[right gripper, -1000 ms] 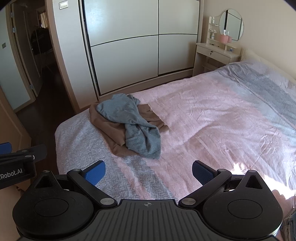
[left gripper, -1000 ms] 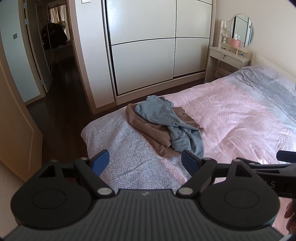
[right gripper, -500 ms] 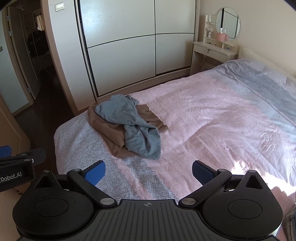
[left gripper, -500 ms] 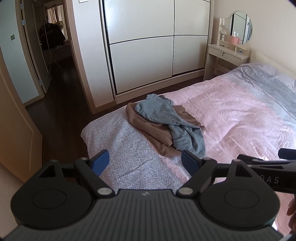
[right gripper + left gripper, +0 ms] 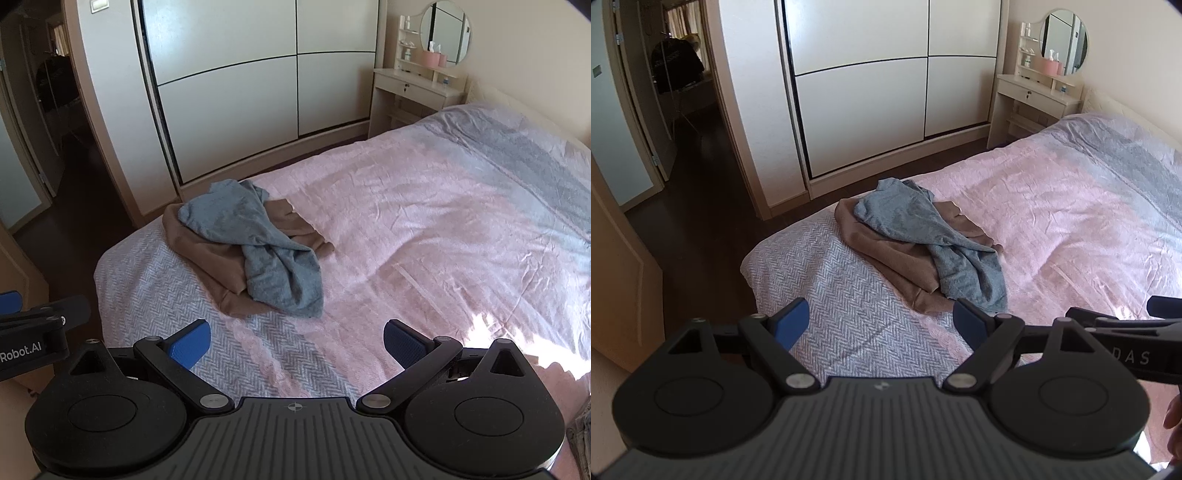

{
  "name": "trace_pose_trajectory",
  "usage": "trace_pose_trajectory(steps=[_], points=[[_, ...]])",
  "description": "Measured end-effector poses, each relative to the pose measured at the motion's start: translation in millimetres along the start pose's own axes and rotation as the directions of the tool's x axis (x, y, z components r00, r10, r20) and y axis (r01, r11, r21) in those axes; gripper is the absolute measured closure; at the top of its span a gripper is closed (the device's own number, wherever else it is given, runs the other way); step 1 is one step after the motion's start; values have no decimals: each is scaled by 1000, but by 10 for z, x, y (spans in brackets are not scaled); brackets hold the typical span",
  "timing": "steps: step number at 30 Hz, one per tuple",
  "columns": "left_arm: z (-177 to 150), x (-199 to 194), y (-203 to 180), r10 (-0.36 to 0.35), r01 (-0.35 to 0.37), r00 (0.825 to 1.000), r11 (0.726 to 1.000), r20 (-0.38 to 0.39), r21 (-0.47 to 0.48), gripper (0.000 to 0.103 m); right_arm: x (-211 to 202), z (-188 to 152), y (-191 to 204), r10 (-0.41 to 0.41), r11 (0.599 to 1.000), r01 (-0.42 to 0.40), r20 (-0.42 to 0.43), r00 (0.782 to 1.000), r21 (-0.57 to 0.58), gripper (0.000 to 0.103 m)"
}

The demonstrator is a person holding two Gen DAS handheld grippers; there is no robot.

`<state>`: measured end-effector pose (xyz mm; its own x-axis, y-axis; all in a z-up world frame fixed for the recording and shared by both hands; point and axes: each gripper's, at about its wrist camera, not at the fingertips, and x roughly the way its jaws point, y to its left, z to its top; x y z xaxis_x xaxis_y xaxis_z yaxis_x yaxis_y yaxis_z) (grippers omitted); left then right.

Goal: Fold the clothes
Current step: 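Move both tools toward the crumpled grey T-shirt on the brown cloth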

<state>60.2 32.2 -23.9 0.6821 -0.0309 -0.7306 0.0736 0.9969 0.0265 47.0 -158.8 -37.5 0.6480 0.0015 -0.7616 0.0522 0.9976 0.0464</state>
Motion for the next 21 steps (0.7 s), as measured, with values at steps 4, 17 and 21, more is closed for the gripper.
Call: trace_pose_trajectory(steps=[4, 17, 21], points=[[143, 263, 118, -17, 18, 999, 1000, -30, 14, 21, 234, 119, 82, -17, 1000, 17, -22, 1000, 25, 1], [746, 1282, 509, -39, 51, 991, 994, -128, 96, 21, 1085, 519, 321, -19, 993, 30, -94, 995, 116, 1], [890, 1575, 570, -56, 77, 984, 990, -167, 118, 21, 1312, 624, 337, -22, 988, 41, -131, 991, 147, 1]])
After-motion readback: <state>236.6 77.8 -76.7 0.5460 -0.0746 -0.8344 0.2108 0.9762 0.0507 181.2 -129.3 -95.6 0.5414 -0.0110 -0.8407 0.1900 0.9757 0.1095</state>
